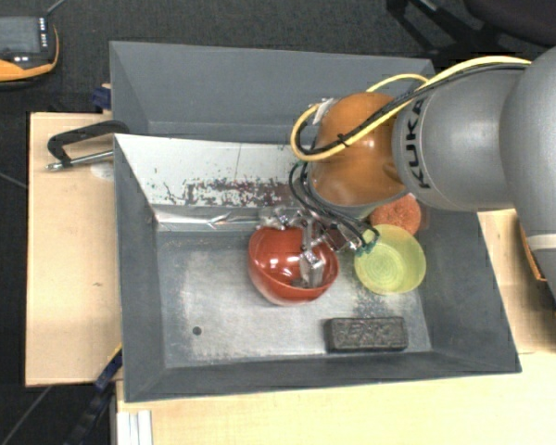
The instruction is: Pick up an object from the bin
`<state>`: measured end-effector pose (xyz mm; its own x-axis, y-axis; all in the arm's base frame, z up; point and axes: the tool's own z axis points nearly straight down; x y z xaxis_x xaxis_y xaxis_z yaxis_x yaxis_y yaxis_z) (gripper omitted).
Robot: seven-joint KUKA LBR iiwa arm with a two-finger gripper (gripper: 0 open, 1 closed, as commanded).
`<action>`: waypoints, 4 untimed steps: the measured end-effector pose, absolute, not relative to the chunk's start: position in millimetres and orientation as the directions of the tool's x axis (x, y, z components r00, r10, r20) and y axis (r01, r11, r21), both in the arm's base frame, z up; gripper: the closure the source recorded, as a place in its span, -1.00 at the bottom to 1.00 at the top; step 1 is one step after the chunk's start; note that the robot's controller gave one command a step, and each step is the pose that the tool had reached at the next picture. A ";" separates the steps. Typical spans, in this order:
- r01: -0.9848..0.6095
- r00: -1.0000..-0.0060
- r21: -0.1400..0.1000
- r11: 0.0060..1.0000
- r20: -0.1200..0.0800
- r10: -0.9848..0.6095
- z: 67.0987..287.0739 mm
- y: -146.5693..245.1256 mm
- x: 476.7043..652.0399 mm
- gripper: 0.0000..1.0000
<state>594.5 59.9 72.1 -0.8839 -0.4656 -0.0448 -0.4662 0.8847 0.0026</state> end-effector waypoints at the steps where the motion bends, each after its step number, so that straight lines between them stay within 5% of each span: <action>1: -0.468 -0.883 0.004 0.884 -0.048 -0.467 73.1 62.9 595.1 1.00; 2: -0.468 -0.883 0.005 0.883 -0.044 -0.468 71.4 62.4 593.9 -1.00; 3: -0.468 -0.883 0.005 0.884 -0.045 -0.467 71.9 62.5 593.8 1.00; 4: -0.529 -0.848 0.001 0.849 -0.048 -0.528 72.3 86.9 588.7 1.00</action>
Offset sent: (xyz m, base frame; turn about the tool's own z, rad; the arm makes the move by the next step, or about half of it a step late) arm 0.0000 0.0000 0.0000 0.0000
